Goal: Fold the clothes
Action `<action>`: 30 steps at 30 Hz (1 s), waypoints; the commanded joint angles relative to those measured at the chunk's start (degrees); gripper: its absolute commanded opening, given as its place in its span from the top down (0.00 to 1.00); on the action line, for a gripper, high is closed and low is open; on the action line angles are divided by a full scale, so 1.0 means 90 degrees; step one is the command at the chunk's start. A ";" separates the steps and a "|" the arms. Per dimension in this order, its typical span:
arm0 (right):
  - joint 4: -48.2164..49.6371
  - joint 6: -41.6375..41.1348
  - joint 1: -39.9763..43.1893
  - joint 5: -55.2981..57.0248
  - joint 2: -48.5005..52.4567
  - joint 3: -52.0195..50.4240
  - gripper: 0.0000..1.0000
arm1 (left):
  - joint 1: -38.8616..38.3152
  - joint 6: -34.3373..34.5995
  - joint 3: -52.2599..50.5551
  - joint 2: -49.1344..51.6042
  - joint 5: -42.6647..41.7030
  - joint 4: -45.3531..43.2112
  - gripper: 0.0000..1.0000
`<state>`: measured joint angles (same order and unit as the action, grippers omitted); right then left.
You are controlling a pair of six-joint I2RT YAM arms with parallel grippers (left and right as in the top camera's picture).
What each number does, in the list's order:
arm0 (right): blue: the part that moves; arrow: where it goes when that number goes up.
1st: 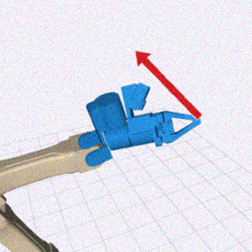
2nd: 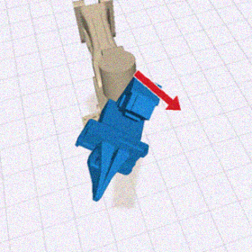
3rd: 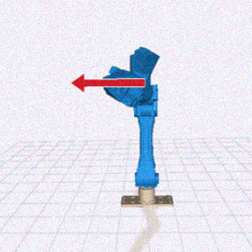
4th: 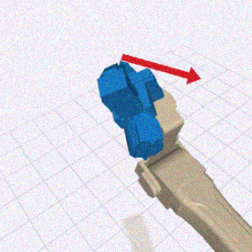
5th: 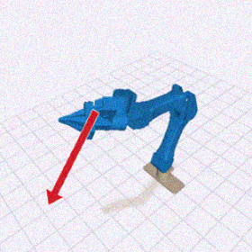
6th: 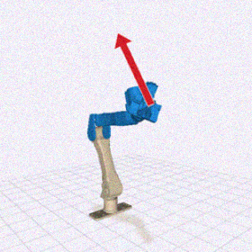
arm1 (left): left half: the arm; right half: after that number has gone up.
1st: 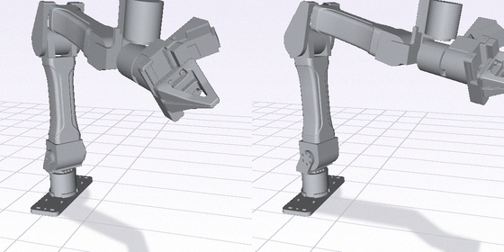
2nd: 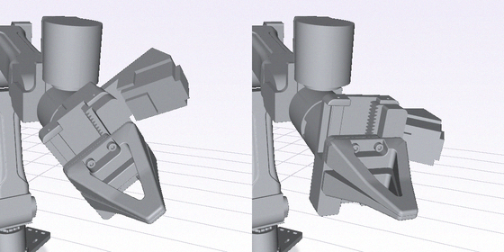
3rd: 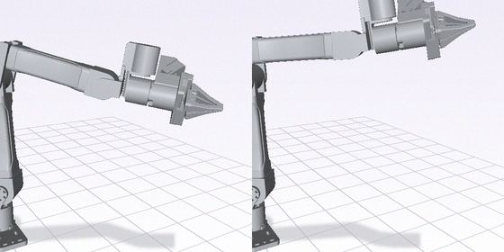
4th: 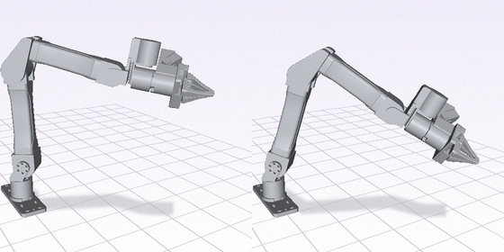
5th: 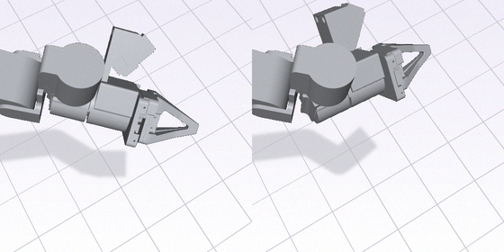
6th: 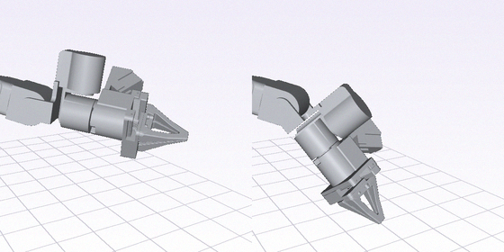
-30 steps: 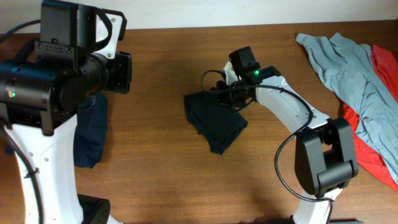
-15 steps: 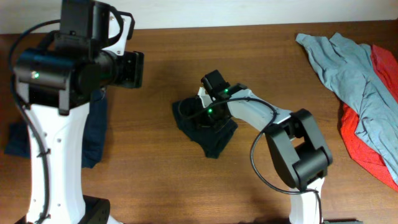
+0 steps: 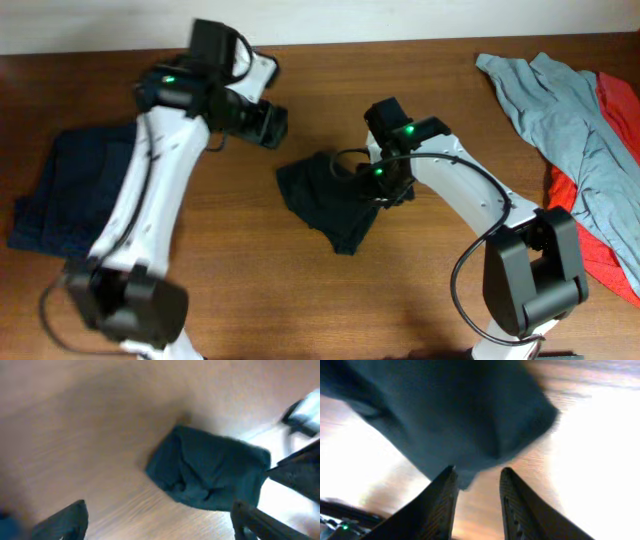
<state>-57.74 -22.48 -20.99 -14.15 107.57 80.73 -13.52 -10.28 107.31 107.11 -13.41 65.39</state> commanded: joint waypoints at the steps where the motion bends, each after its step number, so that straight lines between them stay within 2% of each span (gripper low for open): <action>1: -0.0080 0.0092 0.0087 0.0316 -0.0044 -0.0012 0.68 | 0.0012 -0.0852 -0.0296 0.0823 -0.0733 -0.0221 0.08; 11: -0.0112 0.0138 0.0087 0.0340 -0.0044 -0.0012 0.68 | 0.0078 -0.0969 -0.0296 0.2703 -0.2089 -0.0607 0.08; 15: -0.0087 0.0143 0.0085 0.0340 -0.0041 -0.0015 0.68 | 0.0066 -0.0969 -0.0296 0.2951 -0.2475 -0.0712 0.04; 23: 0.0092 0.0138 0.0085 0.0340 -0.0041 -0.0024 0.67 | -0.0243 -0.0967 -0.0398 0.3106 -0.2730 -0.0427 0.06; 28: 0.0119 0.0138 0.0087 0.0342 -0.0041 -0.0024 0.67 | -0.0342 -0.0967 -0.0590 0.3106 -0.2727 -0.0410 0.33; 30: 0.0114 0.0138 0.0087 0.0342 -0.0041 -0.0024 0.67 | -0.0345 -0.0969 -0.0675 0.3106 -0.2701 -0.0427 0.50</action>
<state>-56.80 -21.82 -20.23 -11.81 107.57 80.66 -16.60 -18.55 102.96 133.75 -36.64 61.47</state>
